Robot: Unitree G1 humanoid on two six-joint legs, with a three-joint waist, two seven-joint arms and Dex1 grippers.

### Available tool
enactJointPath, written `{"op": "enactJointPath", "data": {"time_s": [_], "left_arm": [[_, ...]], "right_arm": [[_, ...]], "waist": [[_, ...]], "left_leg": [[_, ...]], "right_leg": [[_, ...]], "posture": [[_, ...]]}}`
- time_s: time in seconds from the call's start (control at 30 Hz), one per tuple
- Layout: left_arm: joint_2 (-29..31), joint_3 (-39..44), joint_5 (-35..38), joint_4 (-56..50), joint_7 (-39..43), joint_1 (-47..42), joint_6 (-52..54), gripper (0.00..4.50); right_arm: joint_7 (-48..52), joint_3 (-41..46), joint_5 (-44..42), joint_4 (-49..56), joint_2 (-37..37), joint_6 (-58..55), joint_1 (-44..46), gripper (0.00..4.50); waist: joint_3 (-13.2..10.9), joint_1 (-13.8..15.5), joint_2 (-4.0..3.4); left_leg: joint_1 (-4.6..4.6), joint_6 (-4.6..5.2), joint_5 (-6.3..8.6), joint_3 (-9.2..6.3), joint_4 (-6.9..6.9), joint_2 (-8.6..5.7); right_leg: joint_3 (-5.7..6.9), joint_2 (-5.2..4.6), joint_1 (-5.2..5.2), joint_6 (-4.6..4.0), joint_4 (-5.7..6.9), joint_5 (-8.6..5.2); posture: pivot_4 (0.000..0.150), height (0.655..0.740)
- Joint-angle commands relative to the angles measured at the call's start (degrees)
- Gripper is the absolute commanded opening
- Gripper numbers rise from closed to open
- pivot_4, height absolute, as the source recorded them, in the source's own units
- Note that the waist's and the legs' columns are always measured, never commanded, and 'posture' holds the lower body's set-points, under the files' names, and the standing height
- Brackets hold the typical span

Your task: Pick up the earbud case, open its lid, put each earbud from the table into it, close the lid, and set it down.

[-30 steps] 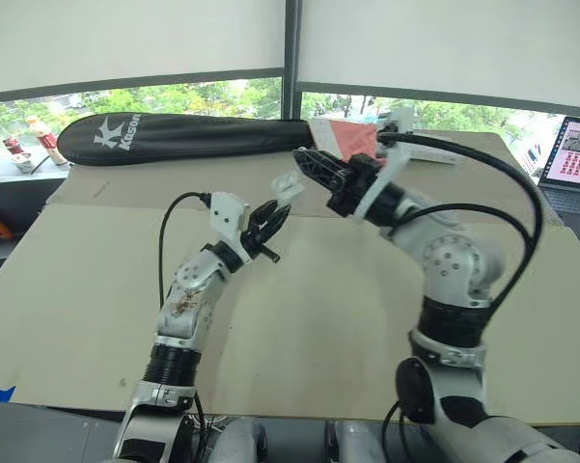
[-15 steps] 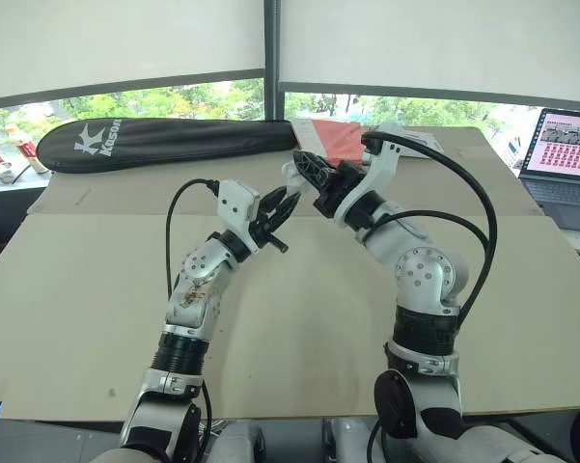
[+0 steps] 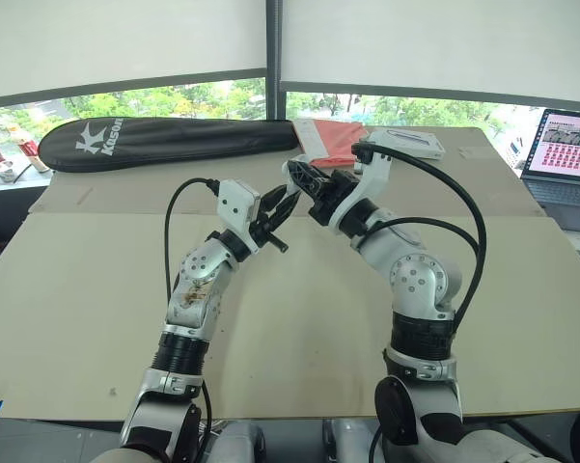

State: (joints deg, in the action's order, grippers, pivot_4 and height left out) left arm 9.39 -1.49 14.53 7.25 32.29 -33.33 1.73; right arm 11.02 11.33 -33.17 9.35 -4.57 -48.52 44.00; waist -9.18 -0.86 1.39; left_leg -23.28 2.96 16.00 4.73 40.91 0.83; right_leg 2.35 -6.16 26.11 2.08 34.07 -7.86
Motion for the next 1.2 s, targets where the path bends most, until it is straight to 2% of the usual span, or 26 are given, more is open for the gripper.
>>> {"op": "enactJointPath", "data": {"time_s": [0.03,0.53,0.57,0.63,1.2], "left_arm": [[-0.26,-0.6,-0.06,-3.08,0.36,-0.45,-1.58,0.46],[-0.06,-0.44,-0.19,-3.05,0.59,-0.92,-1.81,0.46],[-0.03,-0.43,-0.17,-3.03,0.65,-0.95,-1.77,0.46],[0.0,-0.44,-0.14,-2.95,0.74,-1.04,-1.73,0.46],[0.15,-0.1,0.22,-2.57,1.04,-0.63,-1.44,0.46]], "right_arm": [[-0.35,-0.73,-1.11,0.49,-0.02,1.29,0.17,0.36],[-1.5,-1.8,-1.0,0.73,0.89,0.43,-1.31,0.36],[-1.78,-1.58,-1.1,0.59,0.92,0.52,-1.19,1.39],[-2.3,-1.0,-1.51,0.21,1.0,0.79,-0.74,2.02],[-3.17,2.25,-4.07,-1.53,3.04,4.91,2.44,2.02]], "waist": [[0.0,0.0,0.0],[0.0,0.0,0.0],[0.0,0.0,0.0],[0.0,-0.01,0.0],[0.0,0.02,0.0]], "left_leg": [[0.0,0.0,0.0,0.0,0.0,0.0],[0.0,0.0,0.0,0.0,0.0,0.01],[0.0,0.0,0.0,0.0,0.0,0.01],[0.0,0.0,0.0,0.0,-0.01,0.01],[-0.01,0.01,0.01,0.0,-0.01,0.01]], "right_leg": [[0.0,0.0,0.0,0.0,0.0,0.0],[0.0,0.0,0.0,0.0,0.0,0.0],[0.0,0.0,0.0,0.0,0.0,0.0],[0.0,0.0,0.0,0.0,0.0,0.0],[0.0,0.0,0.0,0.0,-0.01,0.0]], "posture": [[0.15,0.74],[0.15,0.74],[0.15,0.74],[0.15,0.74],[0.15,0.74]]}}
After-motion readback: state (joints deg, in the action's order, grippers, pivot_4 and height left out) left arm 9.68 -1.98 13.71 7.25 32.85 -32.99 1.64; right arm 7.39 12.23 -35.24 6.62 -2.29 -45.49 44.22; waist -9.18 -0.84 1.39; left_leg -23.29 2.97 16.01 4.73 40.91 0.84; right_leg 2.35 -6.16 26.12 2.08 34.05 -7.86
